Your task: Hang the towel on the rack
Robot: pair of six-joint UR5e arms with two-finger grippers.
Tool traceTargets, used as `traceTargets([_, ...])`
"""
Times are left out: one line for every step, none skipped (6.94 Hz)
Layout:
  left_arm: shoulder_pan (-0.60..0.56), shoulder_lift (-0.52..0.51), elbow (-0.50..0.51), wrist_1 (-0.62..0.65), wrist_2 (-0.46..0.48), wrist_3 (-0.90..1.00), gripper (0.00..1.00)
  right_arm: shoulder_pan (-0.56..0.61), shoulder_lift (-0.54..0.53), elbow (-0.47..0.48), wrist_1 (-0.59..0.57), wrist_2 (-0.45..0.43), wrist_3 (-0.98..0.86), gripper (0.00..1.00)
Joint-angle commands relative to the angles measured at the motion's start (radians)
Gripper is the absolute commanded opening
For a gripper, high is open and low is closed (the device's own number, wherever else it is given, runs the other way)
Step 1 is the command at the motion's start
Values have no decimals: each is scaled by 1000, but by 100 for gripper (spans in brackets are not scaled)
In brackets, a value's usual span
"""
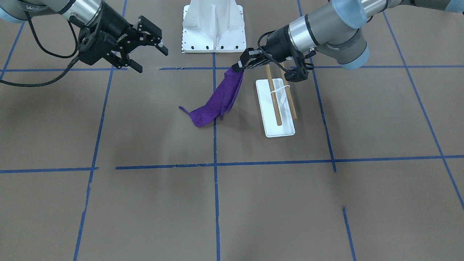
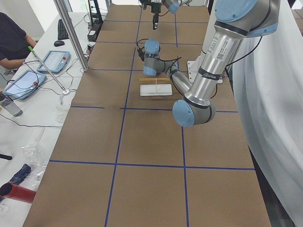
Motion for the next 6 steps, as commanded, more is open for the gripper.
traceTargets([-88, 211, -77, -94, -68, 79, 0, 40, -80, 7, 1, -2, -3, 100])
traceTargets([-206, 294, -53, -180, -178, 167, 0, 53, -118, 5, 1, -4, -45, 100])
traceTargets([-292, 333, 2, -224, -255, 254, 0, 70, -166, -2, 1, -5, -126, 100])
traceTargets([-299, 335, 38, -232, -263, 290, 0, 85, -186, -10, 1, -7, -182, 100])
traceTargets([-307, 338, 53, -233, -263, 296, 0, 94, -188, -16, 1, -5, -187, 100])
traceTargets([-297, 358, 67, -237, -257, 304, 0, 97, -188, -15, 1, -5, -187, 100])
